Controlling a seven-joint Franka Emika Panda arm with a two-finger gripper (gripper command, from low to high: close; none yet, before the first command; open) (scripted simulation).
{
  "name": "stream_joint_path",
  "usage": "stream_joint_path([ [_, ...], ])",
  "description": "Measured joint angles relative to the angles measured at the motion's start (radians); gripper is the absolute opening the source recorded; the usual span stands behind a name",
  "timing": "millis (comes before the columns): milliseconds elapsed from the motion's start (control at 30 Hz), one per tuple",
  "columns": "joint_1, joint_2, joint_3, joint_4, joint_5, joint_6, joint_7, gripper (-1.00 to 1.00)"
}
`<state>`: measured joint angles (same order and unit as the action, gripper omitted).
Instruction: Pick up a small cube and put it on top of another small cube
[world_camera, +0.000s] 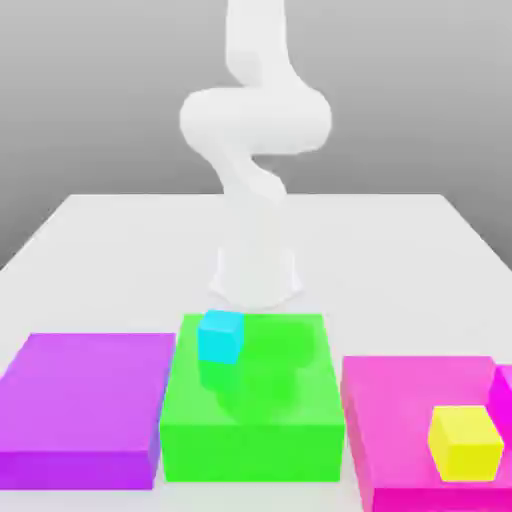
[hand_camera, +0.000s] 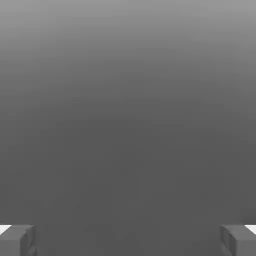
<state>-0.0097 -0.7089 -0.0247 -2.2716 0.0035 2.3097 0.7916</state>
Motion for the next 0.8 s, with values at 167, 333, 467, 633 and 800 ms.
stream_joint_path([
  [167,-0.017,0.186,-0.057,0.058,0.012,0.019,-0.021,0.0],
  [333,-0.036,0.367,-0.113,0.115,0.037,0.039,-0.052,0.0],
  [467,-0.055,0.512,-0.157,0.16,0.068,0.054,-0.084,0.0],
  [633,-0.103,0.695,-0.199,0.217,0.117,0.071,-0.13,0.0],
  [800,-0.161,0.879,-0.214,0.274,0.164,0.088,-0.175,0.0],
])
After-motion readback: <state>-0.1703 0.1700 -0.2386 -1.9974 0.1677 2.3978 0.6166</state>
